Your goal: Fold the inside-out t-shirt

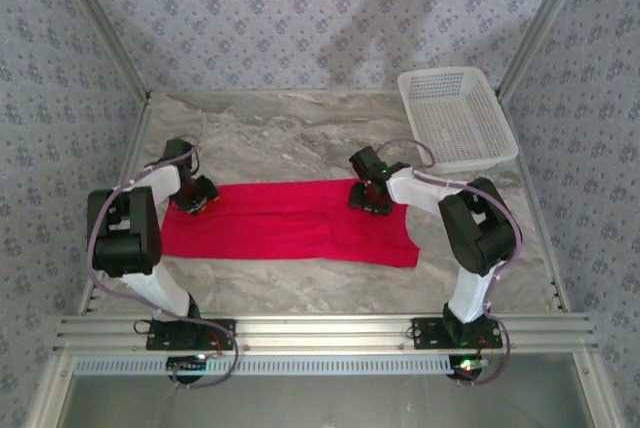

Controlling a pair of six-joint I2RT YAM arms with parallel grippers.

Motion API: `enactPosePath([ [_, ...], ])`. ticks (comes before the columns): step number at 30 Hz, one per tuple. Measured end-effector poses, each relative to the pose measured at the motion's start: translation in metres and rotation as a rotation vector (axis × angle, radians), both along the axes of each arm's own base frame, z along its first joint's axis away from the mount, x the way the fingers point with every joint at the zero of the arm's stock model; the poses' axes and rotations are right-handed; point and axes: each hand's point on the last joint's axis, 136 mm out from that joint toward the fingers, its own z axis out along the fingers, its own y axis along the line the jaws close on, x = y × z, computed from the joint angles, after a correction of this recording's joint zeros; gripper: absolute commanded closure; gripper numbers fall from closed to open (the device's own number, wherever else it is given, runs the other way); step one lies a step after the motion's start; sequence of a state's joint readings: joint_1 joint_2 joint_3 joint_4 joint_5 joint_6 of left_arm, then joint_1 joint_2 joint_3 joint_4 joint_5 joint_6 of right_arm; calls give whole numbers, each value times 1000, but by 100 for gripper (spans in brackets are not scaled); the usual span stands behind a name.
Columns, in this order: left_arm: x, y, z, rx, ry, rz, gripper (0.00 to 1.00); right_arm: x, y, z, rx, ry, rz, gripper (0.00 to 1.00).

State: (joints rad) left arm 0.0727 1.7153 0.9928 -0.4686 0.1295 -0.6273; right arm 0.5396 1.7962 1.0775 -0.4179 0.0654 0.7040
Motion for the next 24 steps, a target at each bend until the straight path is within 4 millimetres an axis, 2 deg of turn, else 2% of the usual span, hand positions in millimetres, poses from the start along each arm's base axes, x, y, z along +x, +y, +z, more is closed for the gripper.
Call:
enactPosePath([
  [3,4,8,4,-20,-14,16,58,0,-3,6,3,-5,19,34],
  [6,5,7,9,-33,-21,9,57,-13,-12,19,-28,-2,53,21],
  [9,6,0,32,-27,-70,-17,56,-30,-24,43,-43,-17,70,17],
  [12,8,-2,65,-18,-156,-28,56,-39,-43,52,-62,-11,49,17],
  [15,9,-2,88,-12,-225,-29,56,-45,-65,39,-104,48,10,17],
  [17,9,-2,95,-10,-246,-28,56,-50,-75,26,-138,95,-2,17],
  [22,-2,1,84,-28,-216,-12,57,-57,-77,-2,-182,179,12,19],
  [24,-9,5,77,-34,-197,3,57,-55,-73,-7,-170,189,19,25],
])
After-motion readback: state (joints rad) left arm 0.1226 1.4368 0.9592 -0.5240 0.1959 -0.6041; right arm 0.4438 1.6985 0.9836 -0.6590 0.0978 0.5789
